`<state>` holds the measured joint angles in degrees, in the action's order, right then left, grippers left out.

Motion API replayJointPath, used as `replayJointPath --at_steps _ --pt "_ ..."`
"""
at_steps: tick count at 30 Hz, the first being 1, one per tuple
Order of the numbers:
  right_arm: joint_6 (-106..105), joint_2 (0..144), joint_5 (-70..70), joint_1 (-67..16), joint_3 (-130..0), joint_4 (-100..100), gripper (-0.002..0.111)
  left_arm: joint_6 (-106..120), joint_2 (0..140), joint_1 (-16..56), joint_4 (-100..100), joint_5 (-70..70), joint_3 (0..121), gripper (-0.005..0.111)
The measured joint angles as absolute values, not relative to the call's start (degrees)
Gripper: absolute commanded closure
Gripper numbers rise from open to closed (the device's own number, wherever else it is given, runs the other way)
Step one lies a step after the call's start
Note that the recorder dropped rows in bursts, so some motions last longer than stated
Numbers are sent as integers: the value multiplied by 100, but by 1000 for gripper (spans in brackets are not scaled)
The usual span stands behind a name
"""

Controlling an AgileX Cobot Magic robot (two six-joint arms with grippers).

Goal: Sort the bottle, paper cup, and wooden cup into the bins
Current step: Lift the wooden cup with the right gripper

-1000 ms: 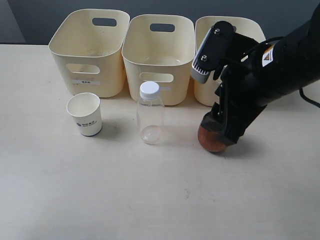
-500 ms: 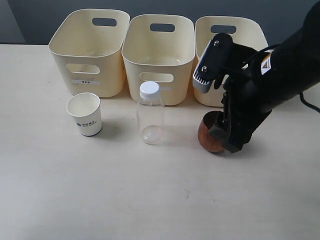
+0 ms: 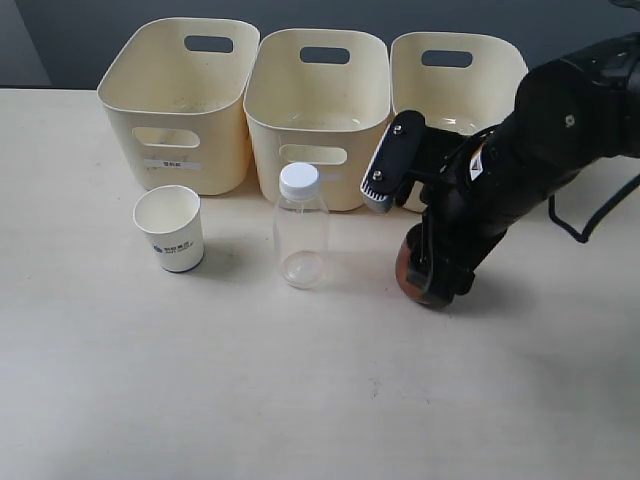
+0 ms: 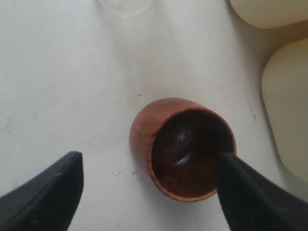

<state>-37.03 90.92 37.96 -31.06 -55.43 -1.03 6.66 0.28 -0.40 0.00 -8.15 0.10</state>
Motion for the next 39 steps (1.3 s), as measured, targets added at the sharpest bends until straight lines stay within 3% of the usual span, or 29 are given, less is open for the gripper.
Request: replayJointPath --at_steps 21,23,24,26,27,28,39 --pt "-3486 10031 3176 -3106 -5543 306 37 666 28 -40 0 -815 10 107" --pt "-3486 10146 3166 -3106 -5543 327 47 666 28 -40 0 -815 10 107" --pt "-3486 10190 3166 -3106 -5543 341 58 666 28 -40 0 -815 10 107" --pt "-3486 10307 3152 -3106 -5543 392 89 666 28 -40 0 -815 10 107" --pt "-3486 10352 3152 -3106 -5543 445 110 666 28 -40 0 -815 10 107" --pt "-3486 10397 3152 -3106 -5543 500 106 666 28 -40 0 -815 10 107" --pt "-3464 9691 3174 -3096 -5543 797 109 666 28 -40 0 -815 10 107"
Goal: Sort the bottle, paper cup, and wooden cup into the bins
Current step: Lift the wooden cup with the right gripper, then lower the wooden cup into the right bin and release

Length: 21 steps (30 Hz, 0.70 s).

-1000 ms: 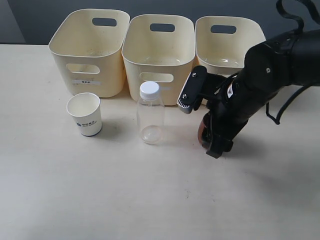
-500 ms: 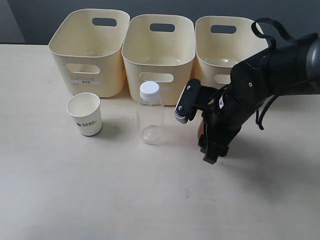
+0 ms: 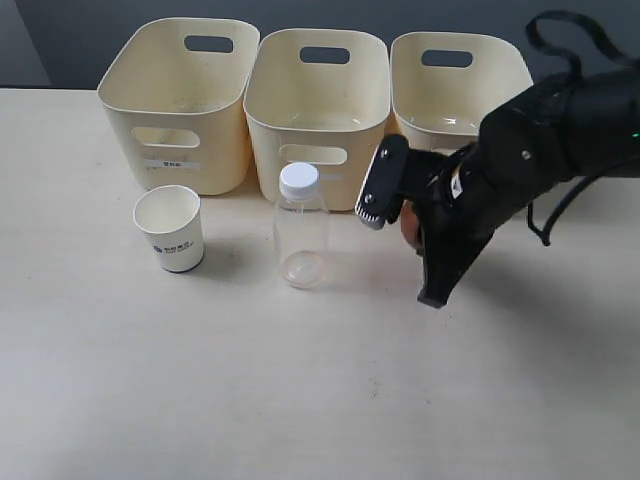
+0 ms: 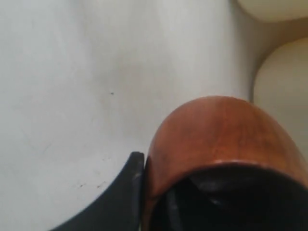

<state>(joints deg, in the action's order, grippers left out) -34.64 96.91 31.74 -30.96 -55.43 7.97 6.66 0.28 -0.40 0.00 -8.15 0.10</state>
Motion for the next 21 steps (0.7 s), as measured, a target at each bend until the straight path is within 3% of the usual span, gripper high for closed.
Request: replayJointPath --at_steps 8,14,21 --pt "-3199 7395 2959 -3096 -6217 838 109 666 28 -40 0 -815 10 107" --pt "-2875 7540 3052 -2931 -7034 814 109 666 28 -40 0 -815 10 107" --pt "-2409 8634 3377 -2115 -7875 267 109 666 28 -40 0 -815 10 107"
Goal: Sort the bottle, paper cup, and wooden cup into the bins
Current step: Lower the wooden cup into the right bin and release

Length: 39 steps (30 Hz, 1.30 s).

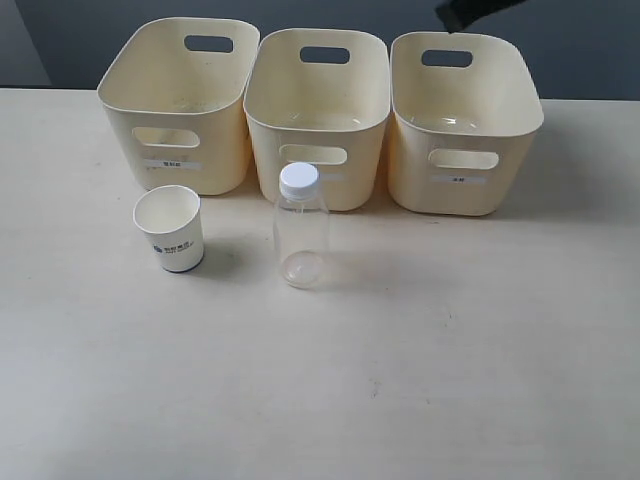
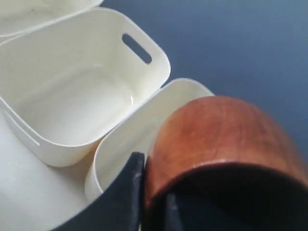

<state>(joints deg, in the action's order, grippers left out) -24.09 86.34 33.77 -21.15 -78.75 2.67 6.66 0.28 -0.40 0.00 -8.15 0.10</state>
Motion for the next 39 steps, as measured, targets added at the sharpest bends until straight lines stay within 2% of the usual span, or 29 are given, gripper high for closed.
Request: replayJointPath --at_steps 6,14,20,36,39 --pt "-2360 10076 3872 -1608 -8641 -431 109 666 28 -40 0 -815 10 107" --pt "-2483 12202 5117 -1424 -10872 -854 109 666 28 -40 0 -815 10 107" --pt "-2244 13187 5524 -1290 -12020 -808 109 666 28 -40 0 -815 10 107" --pt "-2248 14055 6597 -1290 -13058 -479 109 666 28 -40 0 -815 10 107" --pt "-2248 14055 6678 -1290 -13069 -435 103 666 28 -40 0 -815 10 107"
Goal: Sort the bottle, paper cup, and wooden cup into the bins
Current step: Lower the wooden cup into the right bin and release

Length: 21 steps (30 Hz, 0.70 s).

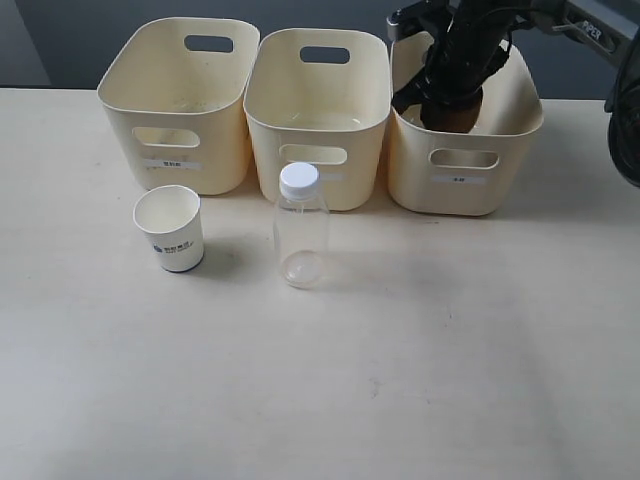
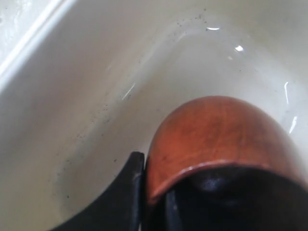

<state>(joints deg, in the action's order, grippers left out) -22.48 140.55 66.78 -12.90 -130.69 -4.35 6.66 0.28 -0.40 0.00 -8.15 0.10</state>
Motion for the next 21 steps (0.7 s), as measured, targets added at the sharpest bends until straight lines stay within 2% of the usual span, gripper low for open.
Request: replayJointPath --at_steps 2,21 --pt "-2248 14055 6753 -1290 -13069 -423 99 666 28 -40 0 -815 10 107" --pt "-2268 14315 7031 -832 -13077 -1155 96 666 28 -40 0 -815 10 107"
